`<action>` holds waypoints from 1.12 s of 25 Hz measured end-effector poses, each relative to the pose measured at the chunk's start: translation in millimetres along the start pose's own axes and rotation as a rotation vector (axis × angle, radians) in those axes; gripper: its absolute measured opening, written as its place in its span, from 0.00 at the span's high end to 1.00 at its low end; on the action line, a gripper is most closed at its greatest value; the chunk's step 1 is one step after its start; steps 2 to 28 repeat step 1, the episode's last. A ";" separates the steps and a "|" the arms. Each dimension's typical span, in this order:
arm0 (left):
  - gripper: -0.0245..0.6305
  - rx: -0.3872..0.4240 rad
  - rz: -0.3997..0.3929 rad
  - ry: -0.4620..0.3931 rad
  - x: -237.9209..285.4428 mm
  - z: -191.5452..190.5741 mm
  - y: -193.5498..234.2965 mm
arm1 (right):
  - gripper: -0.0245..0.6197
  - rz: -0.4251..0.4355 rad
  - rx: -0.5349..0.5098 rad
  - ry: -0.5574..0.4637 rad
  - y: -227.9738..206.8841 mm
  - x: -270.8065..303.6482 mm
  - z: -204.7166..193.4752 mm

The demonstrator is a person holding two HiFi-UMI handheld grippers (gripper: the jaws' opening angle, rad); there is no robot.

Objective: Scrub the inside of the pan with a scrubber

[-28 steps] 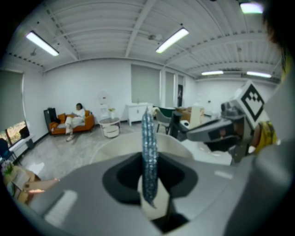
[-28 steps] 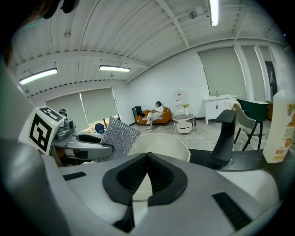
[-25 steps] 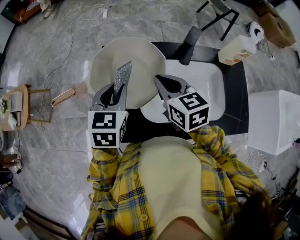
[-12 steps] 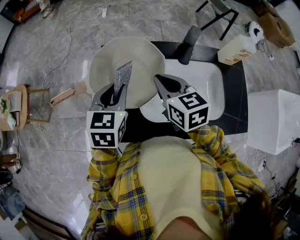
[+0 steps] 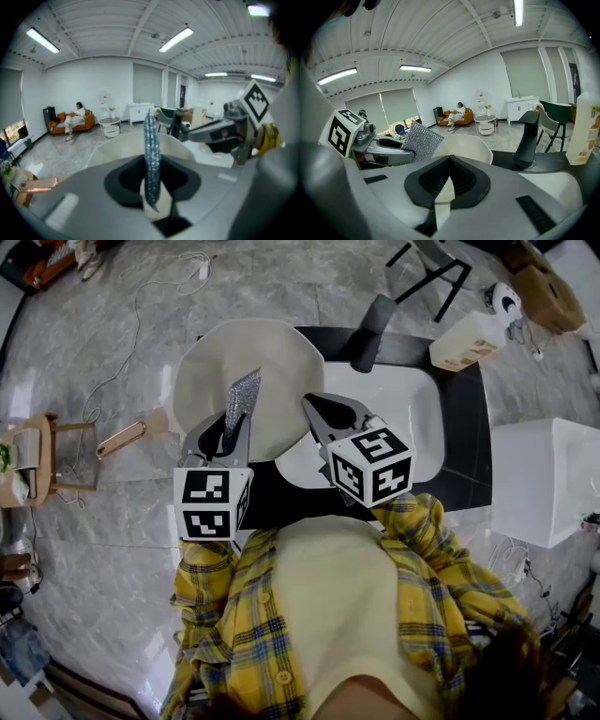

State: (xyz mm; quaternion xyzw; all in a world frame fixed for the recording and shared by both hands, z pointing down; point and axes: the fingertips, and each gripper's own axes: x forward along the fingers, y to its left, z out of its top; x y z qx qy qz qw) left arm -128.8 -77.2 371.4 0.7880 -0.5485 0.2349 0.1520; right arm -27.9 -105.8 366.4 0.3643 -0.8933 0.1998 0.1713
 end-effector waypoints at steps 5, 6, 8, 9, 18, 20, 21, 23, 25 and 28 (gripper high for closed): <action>0.83 0.007 0.002 0.002 0.5 0.0 0.1 | 0.94 0.001 0.000 -0.002 0.2 0.4 1.1; 0.83 0.007 0.002 0.002 0.5 0.0 0.1 | 0.94 0.001 0.000 -0.002 0.2 0.4 1.1; 0.83 0.007 0.002 0.002 0.5 0.0 0.1 | 0.94 0.001 0.000 -0.002 0.2 0.4 1.1; 0.83 0.007 0.002 0.002 0.5 0.0 0.1 | 0.94 0.001 0.000 -0.002 0.2 0.4 1.1; 0.83 0.007 0.002 0.002 0.5 0.0 0.1 | 0.94 0.001 0.000 -0.002 0.2 0.4 1.1; 0.83 0.007 0.002 0.002 0.5 0.0 0.1 | 0.94 0.001 0.000 -0.002 0.2 0.4 1.1; 0.83 0.007 0.002 0.002 0.5 0.0 0.1 | 0.94 0.001 0.000 -0.002 0.2 0.4 1.1; 0.83 0.007 0.002 0.002 0.5 0.0 0.1 | 0.94 0.001 0.000 -0.002 0.2 0.4 1.1; 0.83 0.007 0.002 0.002 0.5 0.0 0.1 | 0.94 0.001 0.000 -0.002 0.2 0.4 1.1; 0.83 0.007 0.002 0.002 0.5 0.0 0.1 | 0.94 0.001 0.000 -0.002 0.2 0.4 1.1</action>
